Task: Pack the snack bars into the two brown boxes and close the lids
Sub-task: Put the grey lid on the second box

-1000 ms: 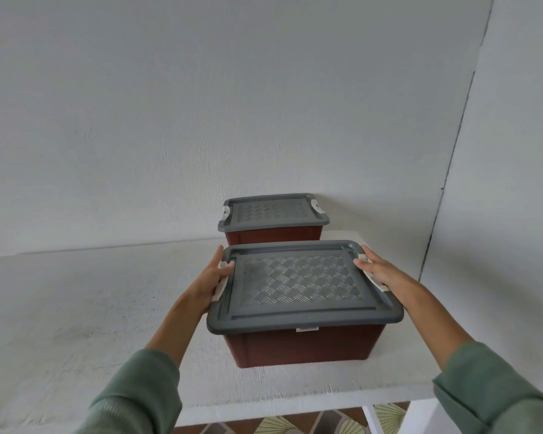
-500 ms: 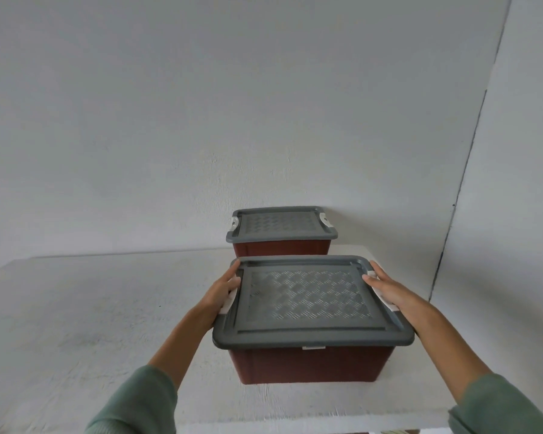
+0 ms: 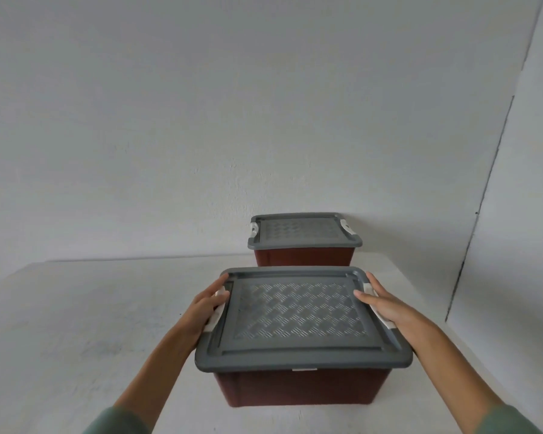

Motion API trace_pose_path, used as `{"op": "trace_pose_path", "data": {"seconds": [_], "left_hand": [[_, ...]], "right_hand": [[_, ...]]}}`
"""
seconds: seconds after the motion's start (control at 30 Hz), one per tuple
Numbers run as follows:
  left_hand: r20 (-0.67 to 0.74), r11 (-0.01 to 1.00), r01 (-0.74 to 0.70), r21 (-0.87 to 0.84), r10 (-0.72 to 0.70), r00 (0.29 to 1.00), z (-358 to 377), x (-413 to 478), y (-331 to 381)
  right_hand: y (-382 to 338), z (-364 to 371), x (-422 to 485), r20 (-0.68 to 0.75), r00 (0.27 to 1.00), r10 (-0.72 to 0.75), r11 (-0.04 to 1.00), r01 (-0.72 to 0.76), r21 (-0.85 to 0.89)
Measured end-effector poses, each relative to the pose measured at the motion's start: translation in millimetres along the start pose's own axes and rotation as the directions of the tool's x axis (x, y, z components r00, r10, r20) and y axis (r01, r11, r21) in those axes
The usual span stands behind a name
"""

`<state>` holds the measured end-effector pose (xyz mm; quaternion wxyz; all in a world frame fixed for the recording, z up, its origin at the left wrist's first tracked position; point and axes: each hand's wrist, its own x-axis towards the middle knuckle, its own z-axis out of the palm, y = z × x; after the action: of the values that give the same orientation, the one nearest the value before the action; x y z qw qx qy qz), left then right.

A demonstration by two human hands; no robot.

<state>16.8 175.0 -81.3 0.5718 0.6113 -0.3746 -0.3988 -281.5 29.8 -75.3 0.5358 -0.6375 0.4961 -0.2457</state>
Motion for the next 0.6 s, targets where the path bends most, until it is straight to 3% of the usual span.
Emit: {"op": "trace_pose_path", "data": {"seconds": [0.27, 0.6], "left_hand": [[-0.104, 0.998, 0.031, 0.048, -0.025, 0.994, -119.3, -4.3, 0.2], [-0.080, 0.994, 0.021, 0.112, -0.012, 0.997, -201.2, 2.0, 11.7]], "right_hand": [[-39.5, 115.4, -5.0, 0.051, 0.997, -0.058, 0.997, 0.055, 0.047], [-76.0, 200.4, -5.9, 0.022, 0.999, -0.028, 0.999, 0.027, 0.043]]}}
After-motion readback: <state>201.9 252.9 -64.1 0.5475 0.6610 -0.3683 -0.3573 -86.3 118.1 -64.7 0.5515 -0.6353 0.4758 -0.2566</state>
